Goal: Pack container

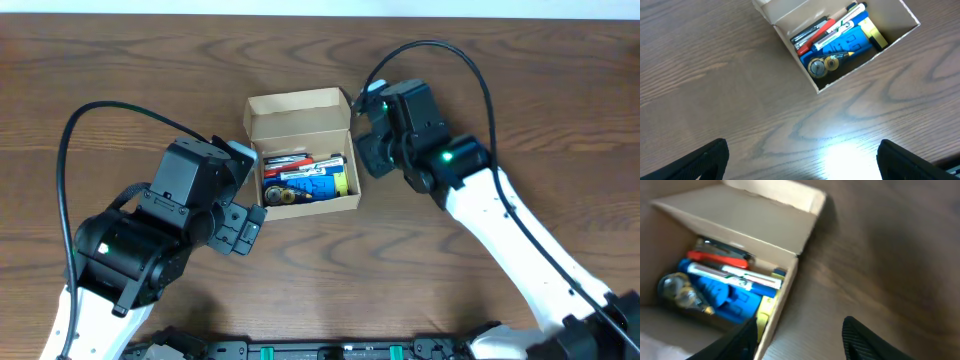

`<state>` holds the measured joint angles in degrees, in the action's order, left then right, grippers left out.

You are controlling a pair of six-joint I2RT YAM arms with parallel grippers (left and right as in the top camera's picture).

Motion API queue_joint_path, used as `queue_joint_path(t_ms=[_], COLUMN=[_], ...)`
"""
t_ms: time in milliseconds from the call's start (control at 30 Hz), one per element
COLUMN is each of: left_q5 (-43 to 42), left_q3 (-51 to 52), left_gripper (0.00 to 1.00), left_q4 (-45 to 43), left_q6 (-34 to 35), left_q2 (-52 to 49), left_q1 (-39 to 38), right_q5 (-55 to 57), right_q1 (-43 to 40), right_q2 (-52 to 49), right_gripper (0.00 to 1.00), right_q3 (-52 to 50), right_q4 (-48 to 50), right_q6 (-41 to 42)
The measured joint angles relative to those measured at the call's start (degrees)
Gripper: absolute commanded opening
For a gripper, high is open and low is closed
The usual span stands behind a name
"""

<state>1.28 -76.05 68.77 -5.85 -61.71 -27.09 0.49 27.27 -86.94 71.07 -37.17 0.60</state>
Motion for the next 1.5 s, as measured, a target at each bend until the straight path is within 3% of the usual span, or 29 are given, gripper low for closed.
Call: queue_joint_path(t_ms=[133, 200, 433, 467, 1167, 1233, 1367, 1500], left_q5=[0.00, 0.00, 0.00, 0.00, -0.81, -0.94, -0.94, -0.96], left_q3=[0.00, 0.00, 0.00, 0.00, 0.00, 0.00, 0.00, 0.00], left_gripper=[0.95, 0.95, 0.95, 0.95, 0.95, 0.95, 0.95, 0.95], left_q4=[0.00, 0.02, 0.02, 0.00, -5.22, -6.73, -8.90, -10.97], left_q6=[0.00, 0.00, 0.00, 0.00, 0.44, 1.01, 1.38, 1.44], left_q2=[0.00, 0.00, 0.00, 0.00, 0.00, 0.00, -0.48, -2.43], left_q1=[0.00, -0.02, 0.00, 0.00, -0.02, 0.00, 0.00, 0.00], right_q5=[0.42, 0.20, 0.13, 0.09, 11.34, 11.72, 12.41, 12.63], right_q1=[0.04, 0.26, 2.62, 2.64, 2.64, 2.64, 2.58, 2.43], right_q2=[-5.68, -8.52, -15.34, -15.85, -14.80, -14.67, -14.67, -14.62], right_gripper=[0.58, 0.53, 0.04, 0.01, 0.01, 0.11, 0.66, 0.72], right_q3=[-0.02, -0.02, -0.09, -0.09, 1.18, 1.07, 0.39, 0.28], right_q4=[2.32, 3.63, 4.24, 4.15, -8.37, -8.57, -9.25, -10.40], right_q6=[5.31, 6.75, 10.93, 11.21, 28.11, 29.00, 29.90, 29.81])
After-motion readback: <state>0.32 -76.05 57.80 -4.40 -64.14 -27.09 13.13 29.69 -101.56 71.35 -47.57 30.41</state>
